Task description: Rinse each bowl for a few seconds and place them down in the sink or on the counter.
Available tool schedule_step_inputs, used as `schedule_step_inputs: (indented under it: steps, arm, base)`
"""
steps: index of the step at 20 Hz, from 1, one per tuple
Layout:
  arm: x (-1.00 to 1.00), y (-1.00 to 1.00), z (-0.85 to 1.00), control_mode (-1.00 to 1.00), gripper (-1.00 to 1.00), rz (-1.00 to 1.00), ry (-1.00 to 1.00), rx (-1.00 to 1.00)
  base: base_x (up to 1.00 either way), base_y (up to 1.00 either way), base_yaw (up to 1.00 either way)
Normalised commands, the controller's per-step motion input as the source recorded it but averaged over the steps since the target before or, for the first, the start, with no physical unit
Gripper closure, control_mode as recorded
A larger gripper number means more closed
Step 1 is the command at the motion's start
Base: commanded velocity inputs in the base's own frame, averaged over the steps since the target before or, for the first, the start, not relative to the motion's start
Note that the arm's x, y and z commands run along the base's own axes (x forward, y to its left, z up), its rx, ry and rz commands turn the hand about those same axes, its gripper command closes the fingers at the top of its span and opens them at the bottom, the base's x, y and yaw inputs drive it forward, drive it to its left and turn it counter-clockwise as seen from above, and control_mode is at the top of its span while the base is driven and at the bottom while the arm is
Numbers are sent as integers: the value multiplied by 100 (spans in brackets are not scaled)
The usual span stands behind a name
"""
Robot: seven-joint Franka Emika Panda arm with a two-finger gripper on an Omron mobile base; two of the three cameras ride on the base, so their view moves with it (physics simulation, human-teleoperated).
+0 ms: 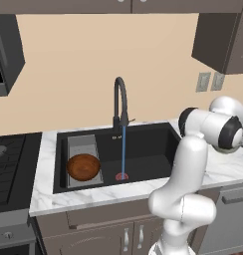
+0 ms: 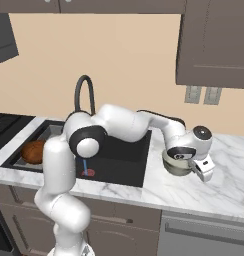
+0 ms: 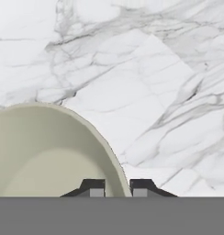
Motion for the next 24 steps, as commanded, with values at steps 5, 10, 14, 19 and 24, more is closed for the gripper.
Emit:
schedule_step_inputs:
  steps: [5,10,14,19,24]
  arm:
    - [-5,17,14,-100,100,0,-9,0]
    - [-5,18,21,-100,100,2,-9,0]
    - [-2,16,23,-100,100,2,-9,0]
    - [-1,16,23,-100,100,2,-8,0]
    - [0,16,15,-100,100,2,-5,0]
  base:
    - [0,0,0]
    - [0,0,0]
    - [0,0,0]
    - [0,0,0]
    - [0,0,0]
